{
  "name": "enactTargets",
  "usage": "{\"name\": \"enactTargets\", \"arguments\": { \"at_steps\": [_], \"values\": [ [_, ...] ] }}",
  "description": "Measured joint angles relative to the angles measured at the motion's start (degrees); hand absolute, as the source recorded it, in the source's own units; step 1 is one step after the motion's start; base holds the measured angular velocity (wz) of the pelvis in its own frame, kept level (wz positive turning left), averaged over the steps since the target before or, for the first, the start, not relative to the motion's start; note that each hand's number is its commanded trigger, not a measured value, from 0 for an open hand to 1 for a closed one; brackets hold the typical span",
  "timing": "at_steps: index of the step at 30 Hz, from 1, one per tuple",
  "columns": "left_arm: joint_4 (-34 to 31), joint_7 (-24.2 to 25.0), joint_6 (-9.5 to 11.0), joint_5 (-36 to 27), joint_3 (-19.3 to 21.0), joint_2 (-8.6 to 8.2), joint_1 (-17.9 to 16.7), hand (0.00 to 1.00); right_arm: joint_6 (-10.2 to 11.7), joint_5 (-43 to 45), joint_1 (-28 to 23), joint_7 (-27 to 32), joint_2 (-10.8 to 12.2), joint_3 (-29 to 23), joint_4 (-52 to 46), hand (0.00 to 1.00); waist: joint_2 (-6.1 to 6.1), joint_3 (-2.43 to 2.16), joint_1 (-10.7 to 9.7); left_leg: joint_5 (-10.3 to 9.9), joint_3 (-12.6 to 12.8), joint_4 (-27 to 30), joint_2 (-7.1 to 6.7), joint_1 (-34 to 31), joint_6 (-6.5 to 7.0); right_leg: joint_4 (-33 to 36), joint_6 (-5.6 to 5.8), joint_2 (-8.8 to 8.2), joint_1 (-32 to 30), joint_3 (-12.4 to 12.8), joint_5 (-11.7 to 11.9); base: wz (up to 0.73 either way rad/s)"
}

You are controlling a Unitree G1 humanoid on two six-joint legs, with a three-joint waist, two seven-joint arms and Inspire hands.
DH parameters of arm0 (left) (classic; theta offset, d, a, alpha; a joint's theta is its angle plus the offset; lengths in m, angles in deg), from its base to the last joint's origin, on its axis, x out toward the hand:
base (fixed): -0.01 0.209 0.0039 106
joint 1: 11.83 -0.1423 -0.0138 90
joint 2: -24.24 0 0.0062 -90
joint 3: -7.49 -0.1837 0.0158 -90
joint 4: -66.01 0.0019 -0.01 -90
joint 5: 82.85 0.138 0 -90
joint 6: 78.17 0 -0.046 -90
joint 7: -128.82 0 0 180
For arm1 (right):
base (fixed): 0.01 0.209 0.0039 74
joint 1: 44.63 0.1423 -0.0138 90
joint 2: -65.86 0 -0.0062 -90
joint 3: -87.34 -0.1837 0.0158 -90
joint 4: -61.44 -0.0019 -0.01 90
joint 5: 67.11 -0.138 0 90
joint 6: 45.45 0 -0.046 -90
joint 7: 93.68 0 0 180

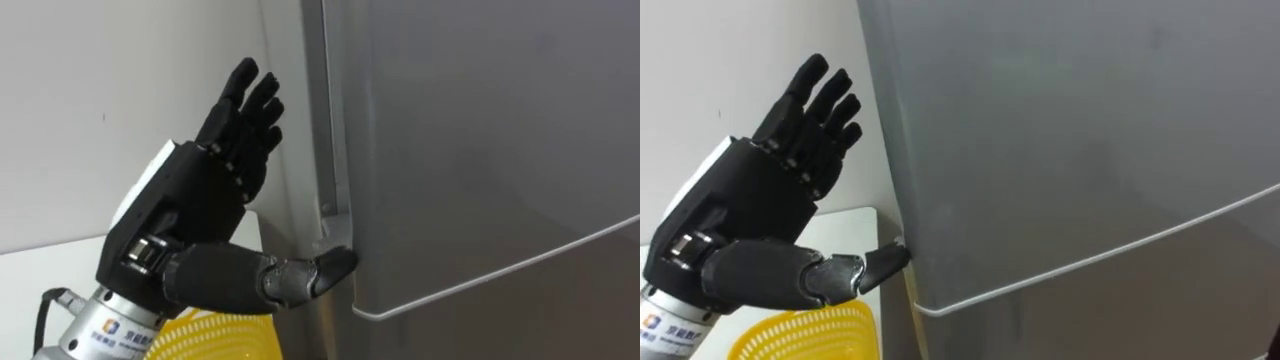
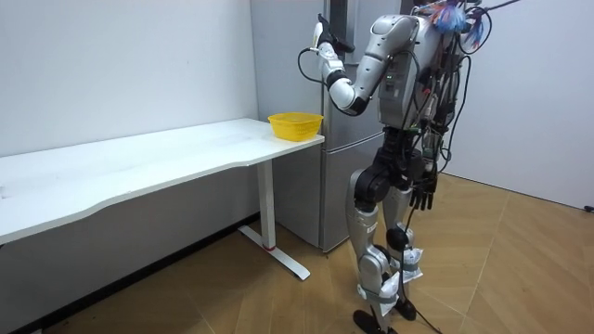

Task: Retrieve from the upper fridge

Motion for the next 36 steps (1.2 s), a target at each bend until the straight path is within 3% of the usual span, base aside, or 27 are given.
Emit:
{"name": "enactTargets", "arguments": {
  "at_steps": [14, 24, 29, 36],
  "values": [
    [0.2, 4.5, -0.9, -4.5, -3.7, 0.31, 0.1, 0.0, -1.2, 1.0, 0.1, 0.4, 0.0, 1.8, 1.8, 0.0, -0.27, 0.08, -0.3, 0.0, -0.3, 0.1, -0.1, -0.1, 0.01, -0.2, 0.11, -0.07, 0.2, 0.0, 0.2, 0.01],
    [-0.4, 8.9, -1.5, -4.6, -8.4, 0.32, 1.2, 0.0, -1.1, 1.6, 0.6, 0.4, 0.0, 2.2, 1.1, 0.0, 0.12, 0.02, -1.9, 0.0, 0.9, 0.1, -0.03, -0.6, 0.05, -0.2, 0.13, -0.16, -0.4, 0.3, 0.2, -0.02],
    [-0.6, 10.4, -1.4, -7.7, -11.0, 0.72, 3.7, 0.0, -0.4, 1.5, 0.8, 0.1, -0.6, 2.2, 1.4, 0.0, 0.86, -0.5, -2.9, 0.0, 2.3, 0.1, 0.04, -0.8, 0.05, -0.1, 0.24, -0.23, -1.0, 0.6, 0.3, -0.06],
    [-0.6, 11.3, -1.1, -8.9, -14.6, 1.74, 5.9, 0.0, 0.8, 1.6, 1.8, 0.0, -1.7, 2.2, 1.9, 0.0, 1.01, -0.41, -5.1, 0.0, 2.9, 0.0, 0.07, 0.1, 0.05, -0.1, 0.22, -0.11, -0.5, 1.9, 0.3, -0.09]
  ]
}}
